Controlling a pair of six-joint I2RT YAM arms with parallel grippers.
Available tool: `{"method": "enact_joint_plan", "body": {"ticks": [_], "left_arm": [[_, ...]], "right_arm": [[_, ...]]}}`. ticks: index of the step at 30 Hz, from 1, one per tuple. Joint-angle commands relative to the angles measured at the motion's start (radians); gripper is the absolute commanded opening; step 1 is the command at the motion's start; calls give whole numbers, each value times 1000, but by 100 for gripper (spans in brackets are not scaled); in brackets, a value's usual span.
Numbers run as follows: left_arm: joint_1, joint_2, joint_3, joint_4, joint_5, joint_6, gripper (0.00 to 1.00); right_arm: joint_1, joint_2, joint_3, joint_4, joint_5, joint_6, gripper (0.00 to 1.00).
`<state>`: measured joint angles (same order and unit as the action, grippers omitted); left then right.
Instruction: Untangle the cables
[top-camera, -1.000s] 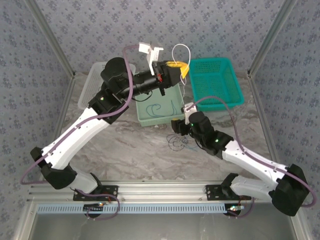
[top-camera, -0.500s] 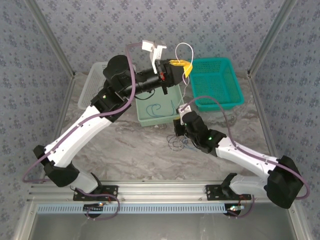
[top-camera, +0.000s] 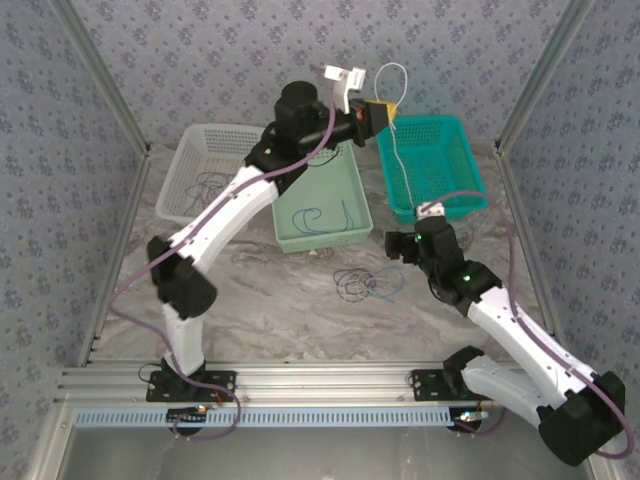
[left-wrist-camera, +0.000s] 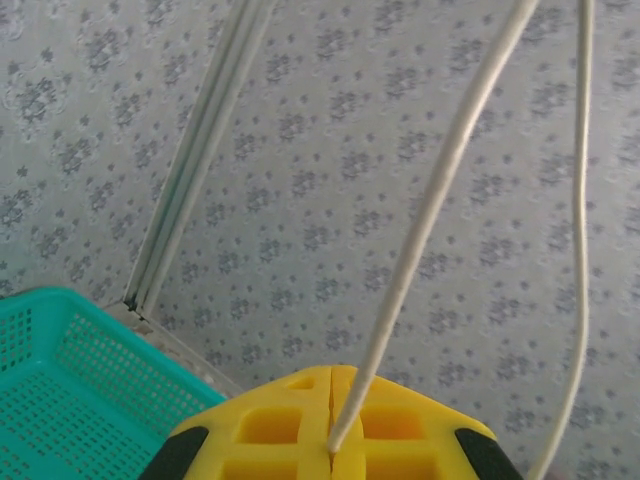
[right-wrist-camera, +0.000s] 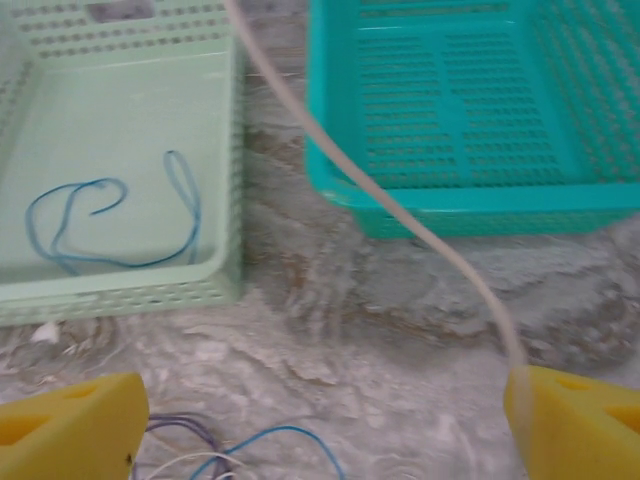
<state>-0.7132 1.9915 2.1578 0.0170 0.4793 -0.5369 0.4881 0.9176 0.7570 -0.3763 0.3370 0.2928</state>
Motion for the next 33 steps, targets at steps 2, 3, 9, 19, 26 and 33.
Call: {"method": "enact_joint_plan", "body": {"ticks": [2,3,9,19,26,33], "left_arm": [[12,227,392,-89,70,-17,0],[14,316,540,-144,70,-13,0],[68,652,916,-120,43,-178,0],[83,655,802,-43,36,-147,0],[88,668,780,-26,47,-166,0],[88,684,736,-88,55,-178,0]], "right_arm": [[-111,-39,11,-97,-17,15,96],[-145,-42,11,-105,-39,19,96],[-309,-58,-7,-116,-184,32,96],[-510,-66,-45,-67,-422,0,97],[-542,-12,-26,-54,-453,26,94],[-563,101,54,-68,-420,63,91]]}}
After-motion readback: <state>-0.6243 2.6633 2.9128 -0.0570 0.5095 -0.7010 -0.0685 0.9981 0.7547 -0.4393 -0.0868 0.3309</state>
